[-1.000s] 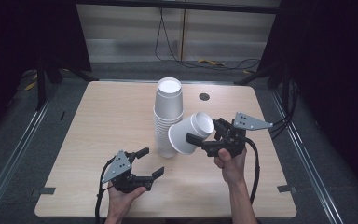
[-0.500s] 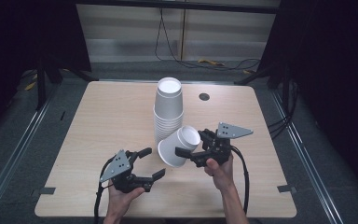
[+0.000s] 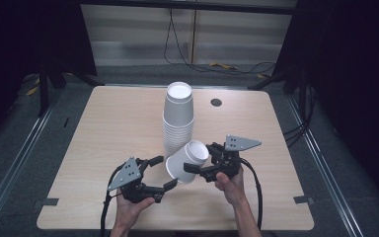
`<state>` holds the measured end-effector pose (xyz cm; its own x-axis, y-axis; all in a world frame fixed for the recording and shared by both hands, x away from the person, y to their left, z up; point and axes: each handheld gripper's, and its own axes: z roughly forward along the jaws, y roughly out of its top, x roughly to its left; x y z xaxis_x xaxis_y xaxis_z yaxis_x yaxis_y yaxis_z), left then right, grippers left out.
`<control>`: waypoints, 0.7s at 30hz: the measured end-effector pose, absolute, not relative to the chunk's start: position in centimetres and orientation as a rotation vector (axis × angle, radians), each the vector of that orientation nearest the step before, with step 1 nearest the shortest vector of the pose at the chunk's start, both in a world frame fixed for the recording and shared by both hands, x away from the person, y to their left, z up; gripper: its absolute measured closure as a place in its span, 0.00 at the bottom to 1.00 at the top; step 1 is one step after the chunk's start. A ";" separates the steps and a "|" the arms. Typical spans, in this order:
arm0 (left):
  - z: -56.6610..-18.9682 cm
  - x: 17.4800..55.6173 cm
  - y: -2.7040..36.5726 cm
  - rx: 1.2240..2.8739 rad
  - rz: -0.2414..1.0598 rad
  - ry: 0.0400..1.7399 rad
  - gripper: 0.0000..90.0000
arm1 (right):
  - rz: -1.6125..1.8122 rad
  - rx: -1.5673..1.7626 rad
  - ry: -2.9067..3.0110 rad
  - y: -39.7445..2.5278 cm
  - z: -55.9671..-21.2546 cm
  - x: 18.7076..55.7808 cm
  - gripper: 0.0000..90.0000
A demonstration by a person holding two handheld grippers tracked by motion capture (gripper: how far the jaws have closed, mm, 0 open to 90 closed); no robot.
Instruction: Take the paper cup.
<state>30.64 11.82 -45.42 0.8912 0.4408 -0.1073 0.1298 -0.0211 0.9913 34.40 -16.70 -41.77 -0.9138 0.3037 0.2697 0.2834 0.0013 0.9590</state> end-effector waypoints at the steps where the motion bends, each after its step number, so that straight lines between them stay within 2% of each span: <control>1: -45.4 30.7 11.8 1.602 0.259 0.445 0.16 | 2.112 0.644 2.216 -16.6 -41.8 34.4 0.25; 7: -45.0 30.8 11.3 1.615 0.296 0.457 0.10 | 2.121 0.626 2.238 -16.3 -41.9 34.4 0.25; 21: -45.3 31.5 10.2 1.684 0.241 0.411 0.04 | 2.112 0.597 2.286 -15.3 -42.3 34.3 0.25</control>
<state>31.53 10.22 -45.29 0.9127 0.4018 -0.0745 0.1305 -0.1138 0.9849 34.30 -15.34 -42.34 -0.9288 0.2534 0.2705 0.2896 0.0407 0.9563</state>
